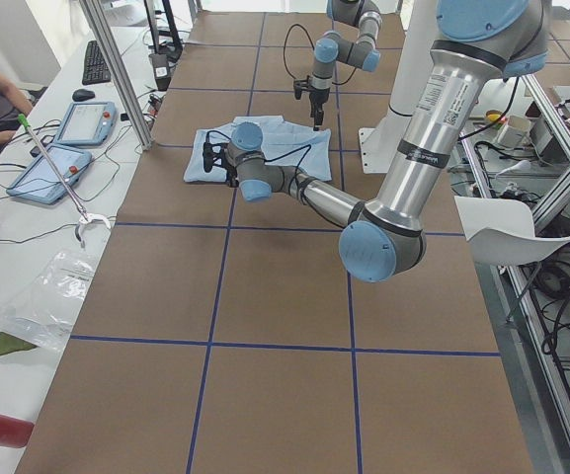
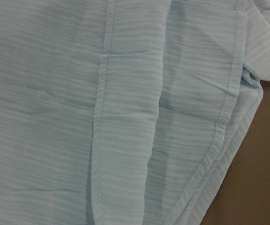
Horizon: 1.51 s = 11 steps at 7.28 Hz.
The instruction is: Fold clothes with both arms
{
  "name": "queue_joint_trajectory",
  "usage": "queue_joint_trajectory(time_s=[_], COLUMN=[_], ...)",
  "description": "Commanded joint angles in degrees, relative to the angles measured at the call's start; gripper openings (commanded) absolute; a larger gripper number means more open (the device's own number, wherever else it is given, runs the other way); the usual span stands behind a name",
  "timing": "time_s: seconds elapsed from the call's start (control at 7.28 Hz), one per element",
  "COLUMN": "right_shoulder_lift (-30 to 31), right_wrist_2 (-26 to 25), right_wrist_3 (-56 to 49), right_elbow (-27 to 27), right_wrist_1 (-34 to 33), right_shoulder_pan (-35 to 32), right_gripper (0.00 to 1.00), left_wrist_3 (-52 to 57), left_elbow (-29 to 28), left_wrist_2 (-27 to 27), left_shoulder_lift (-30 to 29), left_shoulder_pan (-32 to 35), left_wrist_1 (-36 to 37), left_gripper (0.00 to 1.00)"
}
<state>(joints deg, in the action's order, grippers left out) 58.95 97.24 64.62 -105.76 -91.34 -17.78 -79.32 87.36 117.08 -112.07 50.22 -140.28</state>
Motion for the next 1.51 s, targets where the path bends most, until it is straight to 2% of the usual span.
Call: queue_joint_trajectory(time_s=[0.0, 0.14, 0.69, 0.82, 1.24, 1.37], right_shoulder_lift=[-2.4, -4.8, -1.7, -1.1, 10.1, 11.9], right_wrist_2=[-1.1, -1.5, -2.1, -2.1, -2.2, -2.4], right_wrist_3=[-9.1, -9.1, -10.2, -10.3, -11.8, -11.5], right_elbow=[2.6, 5.7, 5.5, 4.6, -4.6, -4.9], right_wrist_1=[-0.9, -0.9, -1.4, -1.6, -1.6, -1.6], right_shoulder_pan=[0.2, 0.2, 0.5, -0.1, -1.5, -1.5], right_gripper=[1.00, 1.00, 1.00, 1.00, 1.00, 1.00], left_wrist_3=[-0.1, -0.1, -0.1, -0.2, -1.1, -1.1], left_elbow=[0.2, 0.2, -0.1, 0.0, 0.2, 0.8], left_wrist_2=[0.2, 0.2, 0.2, 0.3, 0.3, 0.5], left_shoulder_lift=[0.4, 0.4, 0.3, 0.3, 0.2, 0.2], left_shoulder_pan=[0.1, 0.1, 0.1, 0.1, 0.1, 0.3], left_wrist_1=[0.1, 0.1, 0.5, 0.5, 0.6, 1.4], left_gripper=[0.51, 0.51, 0.51, 0.51, 0.51, 0.51])
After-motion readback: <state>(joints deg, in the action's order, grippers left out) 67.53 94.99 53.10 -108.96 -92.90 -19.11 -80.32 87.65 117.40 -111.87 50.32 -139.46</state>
